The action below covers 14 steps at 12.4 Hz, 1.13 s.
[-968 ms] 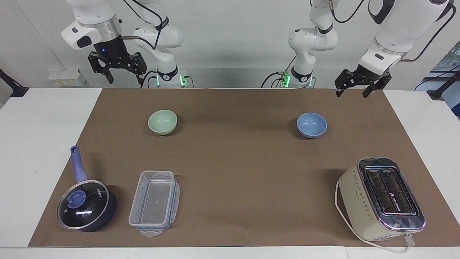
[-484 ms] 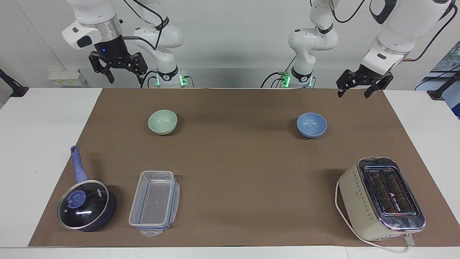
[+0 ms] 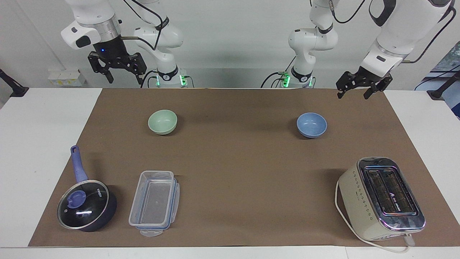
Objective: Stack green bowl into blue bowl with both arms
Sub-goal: 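Move the left gripper toward the blue bowl's rim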
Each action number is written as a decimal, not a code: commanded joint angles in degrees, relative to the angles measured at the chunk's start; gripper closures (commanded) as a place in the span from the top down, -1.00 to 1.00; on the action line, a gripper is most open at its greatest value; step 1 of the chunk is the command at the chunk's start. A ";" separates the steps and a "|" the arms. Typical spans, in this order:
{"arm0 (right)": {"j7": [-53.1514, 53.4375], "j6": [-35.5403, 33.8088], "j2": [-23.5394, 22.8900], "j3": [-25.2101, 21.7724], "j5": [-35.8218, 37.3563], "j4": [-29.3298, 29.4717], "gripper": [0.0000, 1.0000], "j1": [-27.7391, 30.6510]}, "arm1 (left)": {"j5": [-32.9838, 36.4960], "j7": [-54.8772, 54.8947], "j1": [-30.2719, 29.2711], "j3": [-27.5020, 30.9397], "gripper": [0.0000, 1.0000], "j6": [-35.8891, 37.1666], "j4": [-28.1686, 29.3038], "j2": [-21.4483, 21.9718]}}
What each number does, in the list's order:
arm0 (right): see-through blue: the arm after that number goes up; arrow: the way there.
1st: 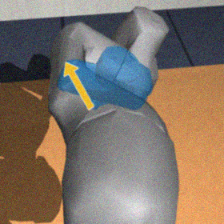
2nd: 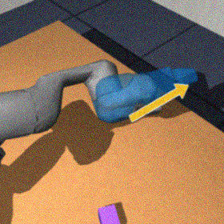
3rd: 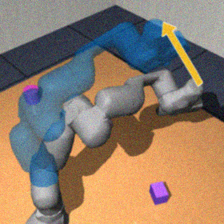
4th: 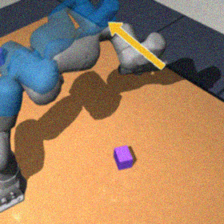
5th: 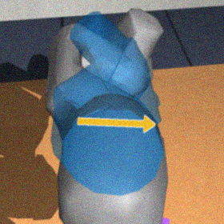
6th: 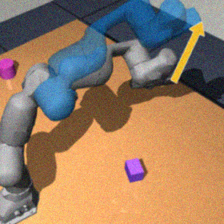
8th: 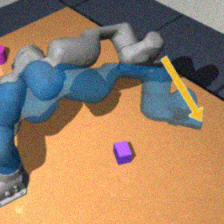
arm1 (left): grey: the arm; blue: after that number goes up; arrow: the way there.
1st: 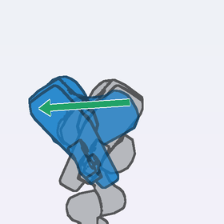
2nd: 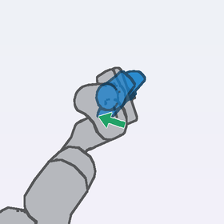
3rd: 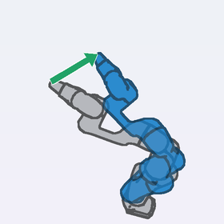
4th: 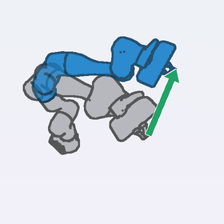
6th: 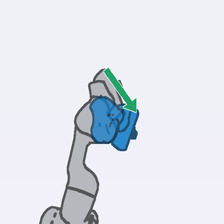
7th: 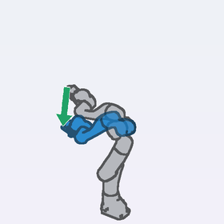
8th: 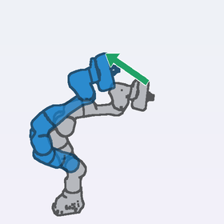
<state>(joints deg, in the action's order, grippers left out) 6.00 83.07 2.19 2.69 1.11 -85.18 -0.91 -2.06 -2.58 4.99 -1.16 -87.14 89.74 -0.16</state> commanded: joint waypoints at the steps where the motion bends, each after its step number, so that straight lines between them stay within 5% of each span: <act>1: 1.29 -0.37 -0.35 -0.14 -0.49 0.54 1.00 0.12 | 0.83 -0.06 -0.07 0.11 1.00 -3.38 5.68 1.48; 6: 1.29 -0.37 -0.26 -0.14 -0.49 0.37 1.00 0.12 | 0.83 1.94 -2.17 0.46 1.00 -15.49 22.73 8.41; 14: 1.29 -0.28 -0.17 -0.32 -0.58 0.01 1.00 0.21 | 0.92 3.10 -3.41 0.46 1.00 -36.74 42.94 6.67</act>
<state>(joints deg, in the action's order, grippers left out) 6.03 83.07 2.19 2.63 1.11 -85.32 -0.90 -2.05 -0.08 2.24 -0.31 -117.75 126.80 5.86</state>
